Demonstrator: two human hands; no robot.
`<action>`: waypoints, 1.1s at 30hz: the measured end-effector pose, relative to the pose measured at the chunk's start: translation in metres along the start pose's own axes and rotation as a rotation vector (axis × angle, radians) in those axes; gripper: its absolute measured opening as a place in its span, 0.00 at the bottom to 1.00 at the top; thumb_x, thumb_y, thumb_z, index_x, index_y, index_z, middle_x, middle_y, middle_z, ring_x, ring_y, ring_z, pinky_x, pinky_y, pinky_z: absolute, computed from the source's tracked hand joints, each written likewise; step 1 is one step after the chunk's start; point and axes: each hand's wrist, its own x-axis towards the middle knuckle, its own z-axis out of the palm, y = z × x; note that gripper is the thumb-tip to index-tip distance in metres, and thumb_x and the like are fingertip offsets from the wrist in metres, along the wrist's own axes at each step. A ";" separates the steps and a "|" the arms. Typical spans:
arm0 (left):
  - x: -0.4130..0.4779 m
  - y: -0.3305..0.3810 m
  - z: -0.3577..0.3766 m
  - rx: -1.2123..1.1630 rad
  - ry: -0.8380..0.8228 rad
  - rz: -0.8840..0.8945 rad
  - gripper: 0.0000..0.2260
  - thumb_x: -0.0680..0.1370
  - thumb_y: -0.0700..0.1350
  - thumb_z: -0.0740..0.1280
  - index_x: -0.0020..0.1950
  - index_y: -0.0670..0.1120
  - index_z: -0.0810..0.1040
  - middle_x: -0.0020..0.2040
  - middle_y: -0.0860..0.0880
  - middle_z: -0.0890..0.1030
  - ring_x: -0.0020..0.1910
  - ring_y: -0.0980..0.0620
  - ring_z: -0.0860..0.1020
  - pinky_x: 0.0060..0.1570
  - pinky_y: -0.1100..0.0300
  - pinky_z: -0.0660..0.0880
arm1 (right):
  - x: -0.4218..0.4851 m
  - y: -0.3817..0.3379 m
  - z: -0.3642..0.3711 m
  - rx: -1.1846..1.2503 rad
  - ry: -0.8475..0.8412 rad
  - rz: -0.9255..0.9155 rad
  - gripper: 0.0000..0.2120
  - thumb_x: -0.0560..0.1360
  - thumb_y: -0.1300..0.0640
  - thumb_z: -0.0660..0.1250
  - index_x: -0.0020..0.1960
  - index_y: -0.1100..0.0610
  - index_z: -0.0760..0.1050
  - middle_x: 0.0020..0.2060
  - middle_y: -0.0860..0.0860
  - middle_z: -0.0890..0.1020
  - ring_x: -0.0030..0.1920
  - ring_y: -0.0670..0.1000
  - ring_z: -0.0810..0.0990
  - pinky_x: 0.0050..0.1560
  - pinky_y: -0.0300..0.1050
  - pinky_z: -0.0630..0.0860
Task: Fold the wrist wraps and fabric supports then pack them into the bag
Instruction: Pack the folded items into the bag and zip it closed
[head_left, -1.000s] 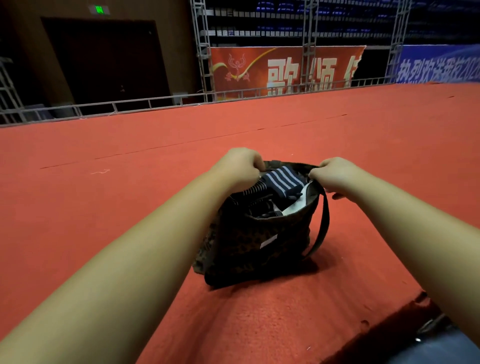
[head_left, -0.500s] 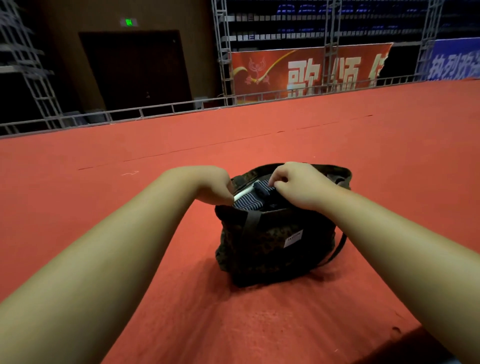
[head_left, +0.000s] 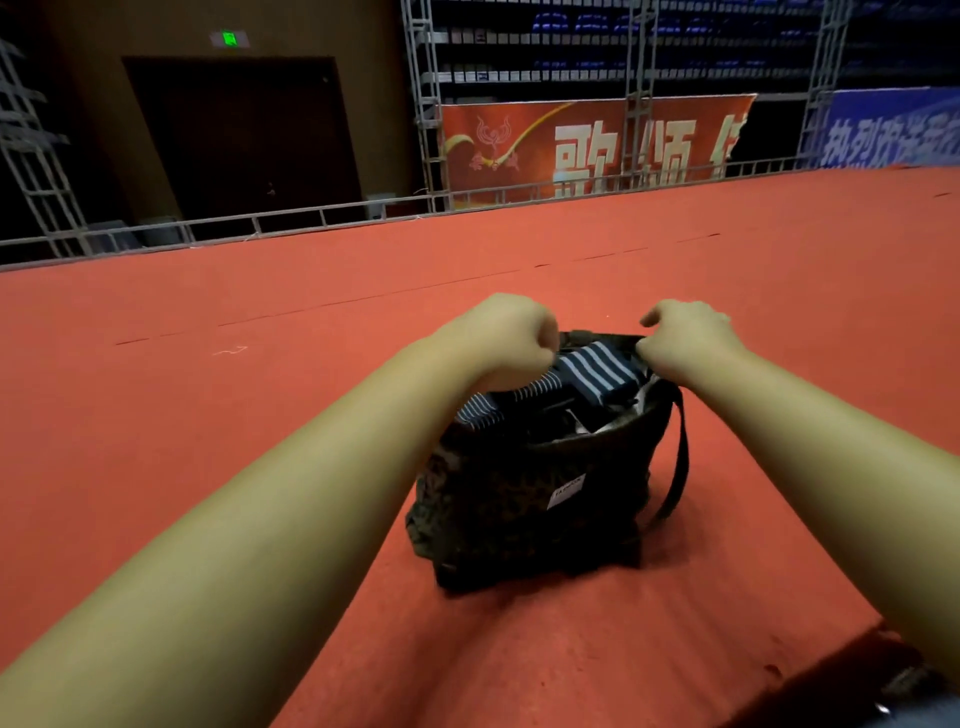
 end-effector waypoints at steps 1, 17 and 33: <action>0.011 0.013 0.002 -0.045 -0.011 0.013 0.11 0.80 0.43 0.64 0.54 0.50 0.86 0.54 0.49 0.85 0.55 0.47 0.80 0.53 0.56 0.77 | 0.005 0.011 -0.001 0.012 -0.049 0.045 0.17 0.75 0.56 0.65 0.61 0.56 0.84 0.59 0.60 0.84 0.61 0.64 0.81 0.58 0.51 0.78; 0.124 0.077 0.069 0.013 -0.185 -0.188 0.17 0.81 0.57 0.68 0.43 0.46 0.73 0.43 0.49 0.71 0.60 0.42 0.67 0.55 0.48 0.68 | 0.013 0.056 0.022 1.206 -0.228 0.380 0.10 0.83 0.68 0.62 0.59 0.63 0.80 0.29 0.55 0.82 0.17 0.44 0.75 0.20 0.36 0.73; 0.126 0.072 0.041 -0.873 0.132 -0.330 0.09 0.84 0.49 0.68 0.49 0.44 0.80 0.43 0.43 0.86 0.35 0.47 0.81 0.27 0.67 0.71 | 0.006 0.055 0.008 0.878 -0.171 -0.098 0.09 0.79 0.53 0.70 0.55 0.43 0.85 0.47 0.46 0.89 0.45 0.48 0.84 0.47 0.46 0.75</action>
